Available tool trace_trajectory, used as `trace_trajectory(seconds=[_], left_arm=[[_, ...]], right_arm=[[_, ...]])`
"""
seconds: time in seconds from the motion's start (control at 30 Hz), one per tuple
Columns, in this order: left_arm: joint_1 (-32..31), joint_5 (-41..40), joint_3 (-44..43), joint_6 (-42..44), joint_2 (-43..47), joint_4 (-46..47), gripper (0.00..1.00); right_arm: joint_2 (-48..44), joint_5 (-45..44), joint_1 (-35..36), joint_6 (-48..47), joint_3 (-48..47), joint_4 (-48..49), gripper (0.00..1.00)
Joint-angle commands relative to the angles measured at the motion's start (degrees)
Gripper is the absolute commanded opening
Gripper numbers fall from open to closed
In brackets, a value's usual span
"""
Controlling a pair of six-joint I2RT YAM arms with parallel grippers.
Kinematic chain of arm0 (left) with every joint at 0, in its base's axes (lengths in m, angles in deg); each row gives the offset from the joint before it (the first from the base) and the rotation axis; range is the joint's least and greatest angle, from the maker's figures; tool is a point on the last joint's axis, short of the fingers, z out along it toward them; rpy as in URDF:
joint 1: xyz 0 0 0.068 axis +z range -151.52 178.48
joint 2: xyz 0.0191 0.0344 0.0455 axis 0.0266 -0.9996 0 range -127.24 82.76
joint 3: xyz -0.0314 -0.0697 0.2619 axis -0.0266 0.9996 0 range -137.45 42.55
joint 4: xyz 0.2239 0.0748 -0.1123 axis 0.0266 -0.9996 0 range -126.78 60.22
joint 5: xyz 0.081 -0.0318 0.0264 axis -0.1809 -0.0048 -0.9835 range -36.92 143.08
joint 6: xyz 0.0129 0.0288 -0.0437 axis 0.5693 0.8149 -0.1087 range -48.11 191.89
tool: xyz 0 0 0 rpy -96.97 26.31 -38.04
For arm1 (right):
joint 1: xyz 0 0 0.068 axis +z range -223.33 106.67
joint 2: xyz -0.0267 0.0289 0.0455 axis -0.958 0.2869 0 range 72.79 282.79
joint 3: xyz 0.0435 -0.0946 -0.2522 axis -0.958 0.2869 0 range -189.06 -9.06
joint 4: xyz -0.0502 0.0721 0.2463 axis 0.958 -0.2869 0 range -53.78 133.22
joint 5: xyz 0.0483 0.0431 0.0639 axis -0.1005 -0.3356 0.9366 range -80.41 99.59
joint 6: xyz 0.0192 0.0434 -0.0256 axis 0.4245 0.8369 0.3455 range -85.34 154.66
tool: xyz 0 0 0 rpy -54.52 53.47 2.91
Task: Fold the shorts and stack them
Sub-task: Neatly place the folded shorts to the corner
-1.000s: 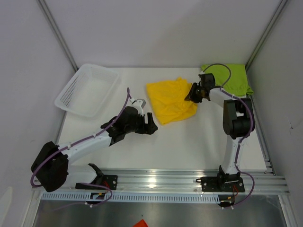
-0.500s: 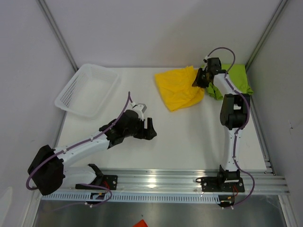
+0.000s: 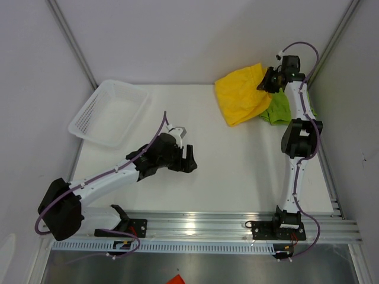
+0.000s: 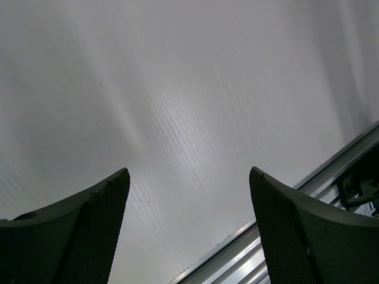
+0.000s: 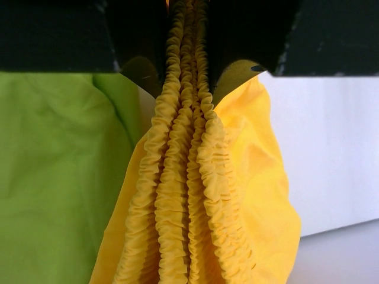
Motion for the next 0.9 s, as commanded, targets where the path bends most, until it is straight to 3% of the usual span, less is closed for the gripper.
trace_trajectory(seconds=[0.0,0.3,0.87], left_arm=[[-0.3,1.1,-4.7,2.4,-1.8,-1.8,0.84],[-0.4,1.4,-7.7,2.4,-4.4,-2.6,0.84],[-0.7,1.8,-11.3,1.8,-7.9,-3.8,0.84]], right_arm=[[0.2,4.3,-2.6,0.9,-5.0,0.6,0.0],[1.8,10.2,-7.9,3.1,-10.7,0.8,0.04],[0.0,26.6,-15.5,19.8,-12.3,11.6,0.01]])
